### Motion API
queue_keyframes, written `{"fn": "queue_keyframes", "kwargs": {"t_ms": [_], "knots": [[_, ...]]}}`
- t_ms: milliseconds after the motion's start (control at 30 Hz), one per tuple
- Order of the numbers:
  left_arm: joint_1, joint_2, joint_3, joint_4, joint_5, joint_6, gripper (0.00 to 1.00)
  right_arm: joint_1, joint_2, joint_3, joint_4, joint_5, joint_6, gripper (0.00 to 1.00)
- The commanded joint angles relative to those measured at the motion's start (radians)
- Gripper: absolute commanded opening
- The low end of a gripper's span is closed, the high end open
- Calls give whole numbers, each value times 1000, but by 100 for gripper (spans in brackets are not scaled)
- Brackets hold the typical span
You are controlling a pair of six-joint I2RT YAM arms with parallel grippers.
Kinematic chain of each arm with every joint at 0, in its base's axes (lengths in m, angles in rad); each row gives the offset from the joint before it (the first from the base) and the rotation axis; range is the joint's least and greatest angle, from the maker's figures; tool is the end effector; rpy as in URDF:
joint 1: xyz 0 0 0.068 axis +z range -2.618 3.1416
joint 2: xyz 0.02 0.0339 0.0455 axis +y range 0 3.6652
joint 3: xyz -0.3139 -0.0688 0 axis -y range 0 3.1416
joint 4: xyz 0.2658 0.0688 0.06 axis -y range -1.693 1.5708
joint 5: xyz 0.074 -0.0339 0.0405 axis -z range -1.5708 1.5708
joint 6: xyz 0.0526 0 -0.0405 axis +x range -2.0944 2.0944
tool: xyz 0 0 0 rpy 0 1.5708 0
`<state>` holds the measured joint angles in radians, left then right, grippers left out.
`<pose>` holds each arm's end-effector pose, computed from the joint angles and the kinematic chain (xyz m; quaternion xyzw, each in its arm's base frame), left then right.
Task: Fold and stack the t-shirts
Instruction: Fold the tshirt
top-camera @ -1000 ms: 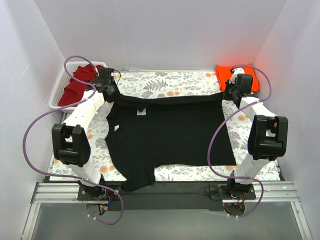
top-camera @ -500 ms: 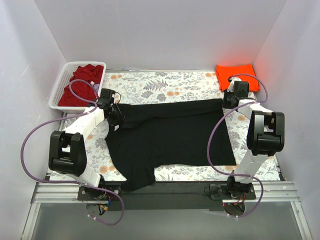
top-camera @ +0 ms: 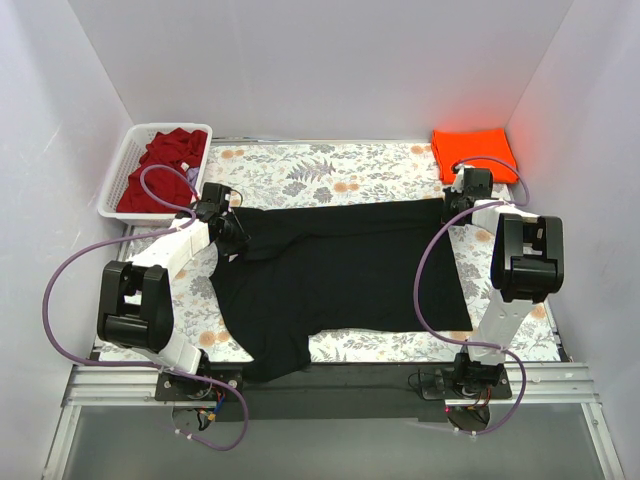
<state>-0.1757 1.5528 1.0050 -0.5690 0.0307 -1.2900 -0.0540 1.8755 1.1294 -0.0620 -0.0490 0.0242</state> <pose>0.3227 -0.0589 0.2264 -0.5122 0.8287 -0.1617 0.1572 0.4370 -0.0210 0.1851 0.0272 0.9275 0.0172 0.3724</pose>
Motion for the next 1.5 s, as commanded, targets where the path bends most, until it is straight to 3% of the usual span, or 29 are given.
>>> {"fn": "queue_keyframes", "kwargs": {"t_ms": [0,500,767,1167,1367,1467], "knots": [[5,-40,-8,12,15,6,0,-7,23,32,-10,-8,14,1],[7,-50,142,-81,-69,46,0,-7,-75,64,-125,5,49,2],[7,-59,139,-89,-66,47,0,-7,-102,29,-137,17,65,2],[7,-40,70,-66,-74,46,0,-12,-12,7,-140,9,71,2],[7,-22,46,-46,-87,49,0,-12,11,18,-153,12,72,9],[7,-10,32,-31,-65,41,0,-12,1,35,-177,14,72,21]]}}
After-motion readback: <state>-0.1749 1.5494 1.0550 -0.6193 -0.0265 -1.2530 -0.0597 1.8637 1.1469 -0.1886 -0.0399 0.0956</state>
